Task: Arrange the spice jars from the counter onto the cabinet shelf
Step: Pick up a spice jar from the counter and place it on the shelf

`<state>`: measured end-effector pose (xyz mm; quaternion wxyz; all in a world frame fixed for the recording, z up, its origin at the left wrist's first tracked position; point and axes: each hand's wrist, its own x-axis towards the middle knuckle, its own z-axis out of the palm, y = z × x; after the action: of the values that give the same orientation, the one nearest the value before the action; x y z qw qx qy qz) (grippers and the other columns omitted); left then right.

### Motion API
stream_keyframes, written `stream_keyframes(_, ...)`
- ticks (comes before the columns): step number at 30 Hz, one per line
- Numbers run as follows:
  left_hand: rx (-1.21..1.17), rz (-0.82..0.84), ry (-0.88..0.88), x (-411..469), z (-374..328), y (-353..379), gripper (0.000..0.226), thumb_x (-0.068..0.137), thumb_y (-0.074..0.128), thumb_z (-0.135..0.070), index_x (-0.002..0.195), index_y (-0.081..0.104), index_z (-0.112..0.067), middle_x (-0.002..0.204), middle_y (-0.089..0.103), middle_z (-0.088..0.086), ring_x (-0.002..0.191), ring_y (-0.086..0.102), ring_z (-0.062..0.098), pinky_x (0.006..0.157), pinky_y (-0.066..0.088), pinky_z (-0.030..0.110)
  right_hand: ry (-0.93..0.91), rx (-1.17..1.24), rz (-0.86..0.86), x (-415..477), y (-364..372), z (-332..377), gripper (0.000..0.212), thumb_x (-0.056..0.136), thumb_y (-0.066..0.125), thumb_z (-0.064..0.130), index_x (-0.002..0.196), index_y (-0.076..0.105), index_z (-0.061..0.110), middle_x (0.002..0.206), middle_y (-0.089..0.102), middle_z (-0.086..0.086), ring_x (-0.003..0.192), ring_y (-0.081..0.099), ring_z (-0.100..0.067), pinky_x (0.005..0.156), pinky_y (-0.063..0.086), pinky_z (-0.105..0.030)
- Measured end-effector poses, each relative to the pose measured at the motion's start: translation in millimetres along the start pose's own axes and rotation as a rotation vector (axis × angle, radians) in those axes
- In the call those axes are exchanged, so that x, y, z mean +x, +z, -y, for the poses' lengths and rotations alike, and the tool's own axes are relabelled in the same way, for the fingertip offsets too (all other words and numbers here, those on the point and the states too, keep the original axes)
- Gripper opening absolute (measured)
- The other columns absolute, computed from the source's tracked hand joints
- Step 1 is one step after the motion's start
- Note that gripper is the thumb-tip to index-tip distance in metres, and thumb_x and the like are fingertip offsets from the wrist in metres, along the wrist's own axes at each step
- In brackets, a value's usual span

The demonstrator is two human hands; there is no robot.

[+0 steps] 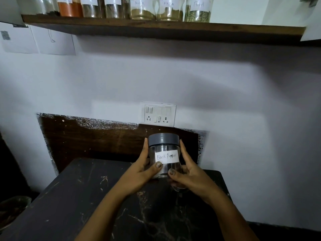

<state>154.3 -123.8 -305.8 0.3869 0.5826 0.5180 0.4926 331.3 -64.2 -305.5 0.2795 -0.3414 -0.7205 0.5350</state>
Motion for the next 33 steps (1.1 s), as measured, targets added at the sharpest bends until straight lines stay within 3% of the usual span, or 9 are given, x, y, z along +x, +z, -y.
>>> stream_keyframes(3, 0.088, 0.051, 0.034, -1.5, -4.2, 0.8, 0.111, 0.063, 0.072, -0.054, 0.133, -0.014, -0.058, 0.121, 0.046, -0.040, 0.115, 0.051, -0.009, 0.097, 0.046, 0.021, -0.018, -0.047, 0.005, -3.2, -9.0, 5.5, 0.098, 0.064, 0.069, 0.057, 0.125, -0.006, 0.071, 0.127, 0.057, 0.003, 0.110, 0.061, -0.014, 0.090, 0.053, -0.032)
stream_keyframes(6, 0.088, 0.042, 0.067, -3.0, -9.8, 1.2, 0.115, 0.069, 0.077, -0.040, 0.137, -0.015, -0.050, 0.114, 0.046, -0.043, 0.107, 0.049, -0.021, 0.085, 0.043, 0.004, -0.052, -0.088, -0.005, -4.7, -12.0, 9.3, 0.103, 0.057, 0.070, 0.071, 0.125, -0.006, 0.075, 0.124, 0.059, 0.009, 0.115, 0.058, -0.013, 0.100, 0.047, -0.042)
stream_keyframes(14, 0.087, 0.053, 0.142, -3.6, -15.8, 1.0, 0.114, 0.065, 0.070, -0.047, 0.140, -0.015, -0.045, 0.114, 0.044, -0.054, 0.114, 0.047, -0.018, 0.085, 0.041, 0.003, -0.080, -0.091, -0.001, -10.0, -13.1, 17.5, 0.104, 0.058, 0.070, 0.070, 0.128, -0.007, 0.072, 0.136, 0.054, 0.003, 0.118, 0.055, -0.010, 0.088, 0.052, -0.022)
stream_keyframes(16, 0.092, 0.050, 0.160, -4.0, -18.8, 1.1, 0.112, 0.068, 0.074, -0.043, 0.138, -0.013, -0.048, 0.113, 0.045, -0.053, 0.113, 0.047, -0.019, 0.084, 0.041, 0.003, -0.093, -0.104, -0.010, -11.6, -13.3, 19.3, 0.102, 0.059, 0.069, 0.068, 0.127, -0.007, 0.073, 0.135, 0.055, 0.005, 0.119, 0.055, -0.010, 0.094, 0.051, -0.029)
stream_keyframes(19, 0.096, 0.026, 0.168, -0.1, -25.7, 2.2, 0.108, 0.073, 0.073, -0.029, 0.142, -0.009, -0.041, 0.111, 0.048, -0.048, 0.108, 0.046, -0.025, 0.082, 0.041, 0.002, -0.126, -0.163, -0.053, -10.4, -17.5, 25.2, 0.102, 0.068, 0.068, 0.063, 0.133, -0.009, 0.066, 0.135, 0.054, 0.007, 0.124, 0.052, -0.013, 0.106, 0.042, -0.042)
stream_keyframes(22, 0.123, -0.026, 0.222, 11.5, -41.5, 6.9, 0.094, 0.078, 0.065, -0.023, 0.144, -0.001, -0.036, 0.120, 0.037, -0.038, 0.103, 0.044, -0.029, 0.080, 0.039, -0.001, -0.166, -0.152, -0.128, -6.4, -28.8, 36.4, 0.105, 0.066, 0.067, 0.053, 0.138, -0.009, 0.060, 0.122, 0.054, 0.020, 0.116, 0.054, -0.001, 0.098, 0.046, -0.026)
stream_keyframes(25, 0.208, -0.071, 0.297, 29.9, -62.4, 11.8, 0.089, 0.076, 0.063, -0.040, 0.141, 0.001, -0.044, 0.128, 0.045, -0.019, 0.110, 0.050, -0.012, 0.085, 0.045, 0.008, -0.215, -0.154, -0.211, -0.9, -44.8, 56.0, 0.100, 0.065, 0.067, 0.049, 0.131, -0.005, 0.065, 0.109, 0.050, 0.029, 0.094, 0.054, 0.016, 0.077, 0.048, -0.006)
stream_keyframes(28, 0.297, -0.109, 0.369, 55.3, -83.0, 14.9, 0.084, 0.083, 0.062, -0.045, 0.139, -0.001, -0.049, 0.143, 0.040, -0.003, 0.118, 0.052, 0.010, 0.097, 0.047, 0.028, -0.278, -0.204, -0.307, 3.5, -62.1, 84.3, 0.098, 0.064, 0.066, 0.048, 0.134, -0.002, 0.061, 0.110, 0.049, 0.023, 0.096, 0.055, 0.007, 0.078, 0.048, -0.008)
stream_keyframes(33, 0.363, -0.138, 0.492, 102.6, -133.8, 20.8, 0.088, 0.086, 0.061, -0.029, 0.145, -0.003, -0.037, 0.147, 0.037, -0.007, 0.115, 0.055, 0.009, 0.090, 0.042, 0.017, -0.437, -0.279, -0.424, 23.7, -101.1, 130.5, 0.099, 0.074, 0.074, 0.030, 0.136, 0.003, 0.057, 0.120, 0.047, 0.011, 0.113, 0.055, -0.013, 0.087, 0.048, -0.024)
